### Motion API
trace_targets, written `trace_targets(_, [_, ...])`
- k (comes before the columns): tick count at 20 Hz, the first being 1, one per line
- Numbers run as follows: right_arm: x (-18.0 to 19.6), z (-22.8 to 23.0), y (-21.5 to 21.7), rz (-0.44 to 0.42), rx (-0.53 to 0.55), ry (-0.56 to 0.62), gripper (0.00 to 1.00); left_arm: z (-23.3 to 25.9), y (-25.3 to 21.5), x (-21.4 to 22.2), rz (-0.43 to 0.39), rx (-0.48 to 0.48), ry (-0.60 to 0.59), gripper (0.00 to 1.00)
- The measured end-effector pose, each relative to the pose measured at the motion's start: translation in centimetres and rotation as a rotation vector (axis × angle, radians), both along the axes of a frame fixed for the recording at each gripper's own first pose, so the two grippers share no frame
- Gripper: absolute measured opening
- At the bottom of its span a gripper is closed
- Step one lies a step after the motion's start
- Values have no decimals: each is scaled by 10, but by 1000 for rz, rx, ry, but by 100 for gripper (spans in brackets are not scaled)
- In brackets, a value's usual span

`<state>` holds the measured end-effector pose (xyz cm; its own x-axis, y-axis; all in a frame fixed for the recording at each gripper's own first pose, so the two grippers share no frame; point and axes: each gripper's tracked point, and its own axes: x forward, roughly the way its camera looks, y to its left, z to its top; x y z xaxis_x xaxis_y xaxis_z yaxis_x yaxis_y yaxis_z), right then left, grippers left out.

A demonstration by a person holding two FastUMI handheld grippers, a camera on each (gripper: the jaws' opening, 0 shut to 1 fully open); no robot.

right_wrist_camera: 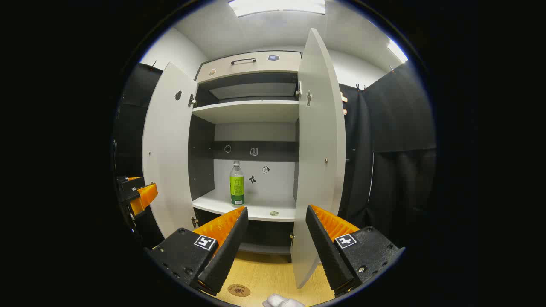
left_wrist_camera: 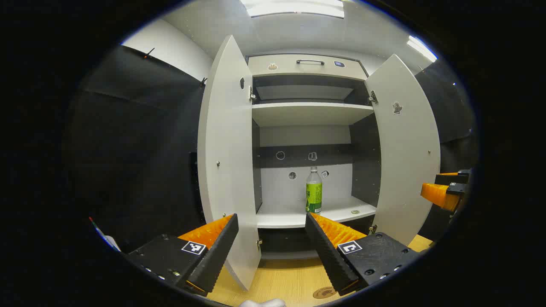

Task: Grasp the bottle in the cabinet with the left hand and place it on the coaster, then close the right door with the right hand and the left door with the left hand.

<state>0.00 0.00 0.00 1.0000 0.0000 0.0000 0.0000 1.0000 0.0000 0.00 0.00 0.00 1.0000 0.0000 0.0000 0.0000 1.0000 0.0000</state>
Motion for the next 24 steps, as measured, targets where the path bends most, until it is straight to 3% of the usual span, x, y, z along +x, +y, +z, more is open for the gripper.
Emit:
trace_targets(18, [6, 6, 6, 25, 17, -11, 84, 6, -3, 5, 5, 26, -7, 96])
trace_targets(24, [4, 11, 7, 22, 14, -9, 84, 11, -20, 50, -39, -10, -26, 96])
